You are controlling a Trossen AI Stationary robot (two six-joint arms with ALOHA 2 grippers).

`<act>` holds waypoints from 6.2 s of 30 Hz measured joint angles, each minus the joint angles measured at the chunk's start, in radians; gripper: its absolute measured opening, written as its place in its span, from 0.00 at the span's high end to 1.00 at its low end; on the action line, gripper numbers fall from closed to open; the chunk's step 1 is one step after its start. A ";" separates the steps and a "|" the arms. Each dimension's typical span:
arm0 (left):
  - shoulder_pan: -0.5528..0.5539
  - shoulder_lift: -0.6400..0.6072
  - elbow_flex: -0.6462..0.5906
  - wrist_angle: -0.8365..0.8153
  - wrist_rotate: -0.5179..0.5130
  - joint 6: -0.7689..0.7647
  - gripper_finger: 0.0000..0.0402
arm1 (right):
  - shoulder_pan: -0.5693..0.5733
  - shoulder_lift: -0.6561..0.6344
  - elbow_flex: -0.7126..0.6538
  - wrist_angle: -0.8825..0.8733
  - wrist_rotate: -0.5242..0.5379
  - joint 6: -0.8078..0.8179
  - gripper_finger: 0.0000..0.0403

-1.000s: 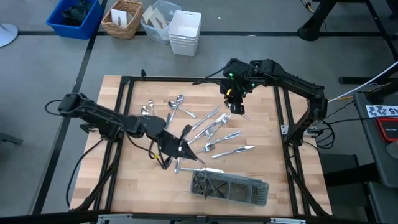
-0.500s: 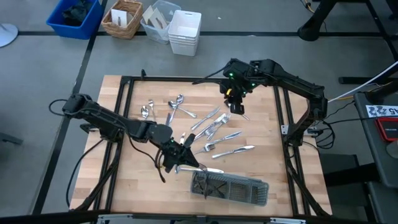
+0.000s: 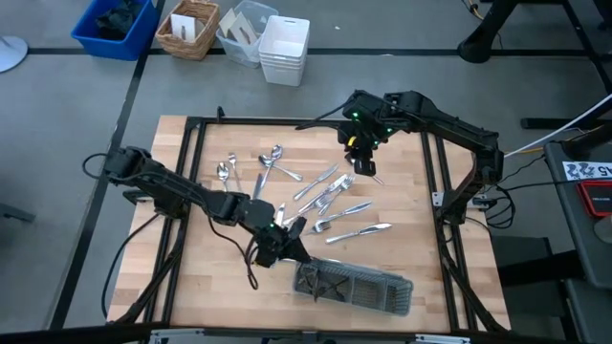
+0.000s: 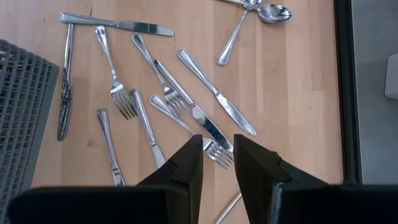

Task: Sort silverware
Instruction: Put the fork into the gray silverware rack, then put the knife into the gray silverware rack

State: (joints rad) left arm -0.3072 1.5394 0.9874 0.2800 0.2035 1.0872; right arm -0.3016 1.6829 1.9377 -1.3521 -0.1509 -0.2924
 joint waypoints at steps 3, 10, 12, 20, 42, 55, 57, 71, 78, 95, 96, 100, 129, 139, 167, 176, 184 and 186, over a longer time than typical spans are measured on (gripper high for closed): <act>-0.007 0.001 0.000 0.009 0.003 0.017 1.00 | 0.000 0.000 0.000 0.000 0.000 0.000 0.77; -0.016 0.001 0.000 0.014 -0.001 -0.007 1.00 | 0.000 0.000 0.000 0.000 0.000 0.000 0.77; -0.016 0.001 0.000 0.014 -0.008 -0.033 0.97 | 0.000 0.000 0.000 0.000 0.000 0.000 0.77; -0.016 0.001 0.000 0.015 -0.017 -0.050 0.81 | 0.000 0.000 0.000 -0.001 0.000 0.000 0.77; 0.135 -0.296 -0.001 -0.392 -0.067 -0.551 0.87 | -0.107 0.001 -0.004 0.041 -0.098 -0.170 0.77; 0.417 -0.316 -0.012 -0.462 0.144 -0.557 0.87 | -0.314 0.004 -0.205 0.133 -0.122 -0.344 0.77; 0.465 -0.317 -0.030 -0.440 0.186 -0.557 0.87 | -0.340 0.005 -0.234 0.142 -0.122 -0.369 0.77; 0.624 -0.315 -0.204 -0.436 0.232 -1.186 0.87 | -0.379 0.004 -0.362 0.180 -0.149 -0.289 0.77; 0.585 -0.315 -0.266 -0.508 0.229 -1.507 0.87 | -0.379 0.004 -0.380 0.212 -0.158 -0.284 0.77; 0.573 -0.316 -0.267 -1.027 -0.155 -1.717 0.87 | -0.379 0.004 -0.380 0.235 -0.158 -0.254 0.77; 0.573 -0.316 -0.267 -1.024 -0.161 -1.682 0.86 | -0.379 0.004 -0.380 0.235 -0.158 -0.254 0.77; 0.573 -0.300 -0.268 -1.019 -0.173 -1.605 0.82 | -0.379 0.004 -0.380 0.235 -0.158 -0.254 0.77; 0.482 -0.097 -0.332 -0.803 -0.186 -1.789 0.64 | -0.379 0.004 -0.380 0.235 -0.158 -0.254 0.77; 0.455 -0.043 -0.327 -0.796 -0.251 -1.873 0.67 | -0.379 0.004 -0.380 0.235 -0.158 -0.254 0.77; 0.456 -0.046 -0.329 -0.926 -0.274 -1.813 0.91 | -0.379 0.004 -0.380 0.232 -0.158 -0.224 0.77; 0.456 -0.046 -0.325 -0.927 -0.261 -1.813 0.94 | -0.379 0.004 -0.380 0.232 -0.158 -0.225 0.77; 0.457 -0.038 -0.262 -0.930 -0.227 -1.748 0.95 | -0.379 0.004 -0.380 0.230 -0.158 -0.227 0.77; 0.457 -0.039 -0.251 -0.926 -0.225 -1.735 0.94 | -0.379 0.004 -0.380 0.225 -0.158 -0.227 0.77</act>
State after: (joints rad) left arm 0.1501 1.5005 0.7368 -0.6460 -0.0214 -0.6478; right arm -0.6802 1.6867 1.5578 -1.1267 -0.3084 -0.5194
